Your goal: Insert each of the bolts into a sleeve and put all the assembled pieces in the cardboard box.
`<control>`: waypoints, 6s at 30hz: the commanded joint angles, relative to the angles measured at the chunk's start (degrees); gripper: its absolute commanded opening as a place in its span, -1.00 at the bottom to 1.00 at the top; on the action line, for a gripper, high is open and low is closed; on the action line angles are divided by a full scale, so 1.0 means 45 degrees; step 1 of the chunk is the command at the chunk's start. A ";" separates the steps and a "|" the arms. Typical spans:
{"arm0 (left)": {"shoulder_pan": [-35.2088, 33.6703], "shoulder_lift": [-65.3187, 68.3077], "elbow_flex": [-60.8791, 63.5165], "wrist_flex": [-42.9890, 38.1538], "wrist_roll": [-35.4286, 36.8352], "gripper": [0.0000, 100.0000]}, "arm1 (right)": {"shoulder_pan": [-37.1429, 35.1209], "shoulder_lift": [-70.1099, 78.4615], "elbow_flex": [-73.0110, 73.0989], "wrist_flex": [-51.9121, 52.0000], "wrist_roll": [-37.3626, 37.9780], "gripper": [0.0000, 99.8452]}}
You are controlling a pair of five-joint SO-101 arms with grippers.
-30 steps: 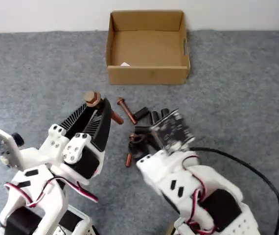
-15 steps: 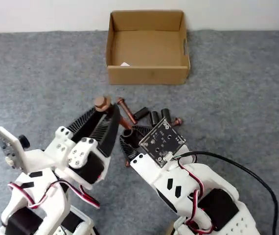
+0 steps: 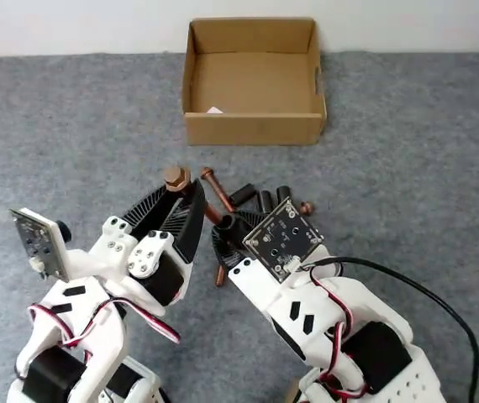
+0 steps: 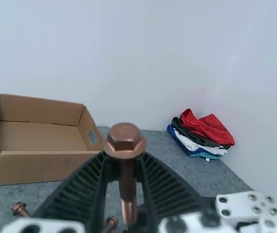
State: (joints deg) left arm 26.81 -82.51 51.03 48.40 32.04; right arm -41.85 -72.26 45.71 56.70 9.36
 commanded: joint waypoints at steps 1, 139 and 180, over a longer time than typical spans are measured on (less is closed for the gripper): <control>0.0449 0.0000 0.0049 -0.0176 0.0039 -0.99 | 0.0147 -0.0068 -0.0860 -0.0303 0.0117 -0.98; -0.5763 0.0117 1.0188 -0.2891 -0.4845 -0.99 | 0.5695 2.9353 -3.1492 1.0305 -0.2149 -0.97; -0.5763 0.0117 1.0188 -0.2735 -0.4845 -0.99 | 0.6105 2.9216 -2.2173 0.8840 -0.1934 -0.76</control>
State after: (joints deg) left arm 1.23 -81.98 97.19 36.97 10.15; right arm -14.59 58.73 -53.89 98.20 1.19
